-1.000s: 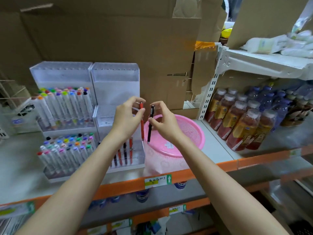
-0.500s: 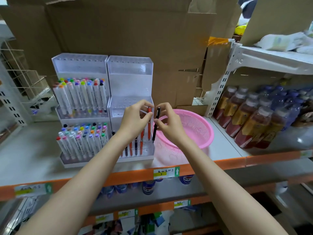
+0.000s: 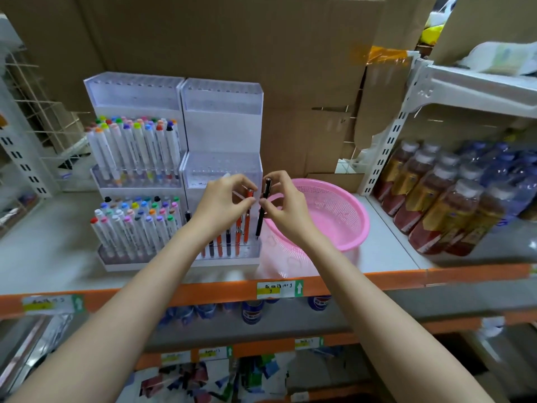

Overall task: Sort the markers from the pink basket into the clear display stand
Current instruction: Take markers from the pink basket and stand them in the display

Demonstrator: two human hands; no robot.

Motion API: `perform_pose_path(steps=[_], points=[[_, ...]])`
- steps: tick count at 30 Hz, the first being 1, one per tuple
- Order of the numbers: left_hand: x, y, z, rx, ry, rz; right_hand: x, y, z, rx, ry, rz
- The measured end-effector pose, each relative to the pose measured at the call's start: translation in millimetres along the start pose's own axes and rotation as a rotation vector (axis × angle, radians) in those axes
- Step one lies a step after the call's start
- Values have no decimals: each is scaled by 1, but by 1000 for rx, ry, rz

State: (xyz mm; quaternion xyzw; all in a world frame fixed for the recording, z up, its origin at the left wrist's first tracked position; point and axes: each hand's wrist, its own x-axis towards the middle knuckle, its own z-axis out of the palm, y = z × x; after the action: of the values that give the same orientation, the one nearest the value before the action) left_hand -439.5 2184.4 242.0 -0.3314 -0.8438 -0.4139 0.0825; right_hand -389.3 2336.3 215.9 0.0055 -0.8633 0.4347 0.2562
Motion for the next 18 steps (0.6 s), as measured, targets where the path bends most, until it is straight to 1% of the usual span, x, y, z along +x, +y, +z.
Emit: perform_pose_path(steps=[5, 14, 18], points=[[-4, -2, 1, 5, -22, 4, -2, 2, 2, 12, -14, -4], [-5, 0, 2, -27, -7, -6, -4, 1, 6, 6, -29, -22], [-6, -4, 4, -3, -64, -11, -3, 3, 6, 13, -19, -13]])
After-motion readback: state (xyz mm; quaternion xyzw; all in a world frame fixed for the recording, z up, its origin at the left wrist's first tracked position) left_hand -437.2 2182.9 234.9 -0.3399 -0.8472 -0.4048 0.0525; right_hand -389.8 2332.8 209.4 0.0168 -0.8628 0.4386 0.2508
